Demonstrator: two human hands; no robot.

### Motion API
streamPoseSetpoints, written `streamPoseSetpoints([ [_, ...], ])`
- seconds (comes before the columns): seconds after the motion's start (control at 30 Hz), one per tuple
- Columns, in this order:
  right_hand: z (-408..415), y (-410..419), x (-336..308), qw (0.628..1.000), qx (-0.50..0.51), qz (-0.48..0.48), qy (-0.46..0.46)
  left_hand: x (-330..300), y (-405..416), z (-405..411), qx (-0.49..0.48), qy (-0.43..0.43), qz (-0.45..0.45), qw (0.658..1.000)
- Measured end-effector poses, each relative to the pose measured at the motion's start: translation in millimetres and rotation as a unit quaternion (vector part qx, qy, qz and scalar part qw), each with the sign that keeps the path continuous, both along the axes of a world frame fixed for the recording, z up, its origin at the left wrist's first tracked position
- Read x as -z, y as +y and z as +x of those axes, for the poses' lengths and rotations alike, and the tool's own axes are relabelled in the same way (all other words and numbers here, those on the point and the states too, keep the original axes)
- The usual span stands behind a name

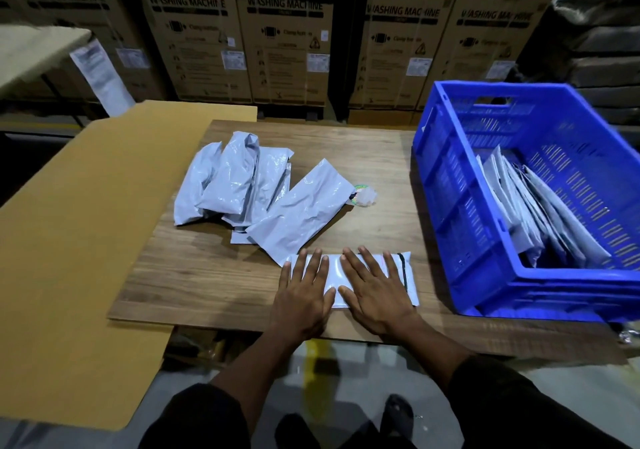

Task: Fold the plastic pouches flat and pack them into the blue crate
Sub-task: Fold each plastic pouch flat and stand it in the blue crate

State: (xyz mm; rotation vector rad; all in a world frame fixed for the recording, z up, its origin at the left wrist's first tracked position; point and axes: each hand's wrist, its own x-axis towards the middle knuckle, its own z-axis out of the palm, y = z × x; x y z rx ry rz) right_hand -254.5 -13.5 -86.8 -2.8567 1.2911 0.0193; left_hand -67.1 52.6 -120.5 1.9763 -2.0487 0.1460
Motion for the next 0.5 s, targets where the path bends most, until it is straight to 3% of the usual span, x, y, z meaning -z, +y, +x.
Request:
streamPoseSetpoints([
  [0.33, 0.2, 2.2, -0.6, 0.999, 0.007, 0.039, 0.017, -5.1, 4.8, -2.4, -0.009, 0.008, 0.022, 1.000],
  [0.5, 1.5, 1.7, -3.3, 0.998, 0.009, 0.055, 0.022, -8.5, 3.2, -2.5, -0.026, -0.006, 0.081, 0.996],
])
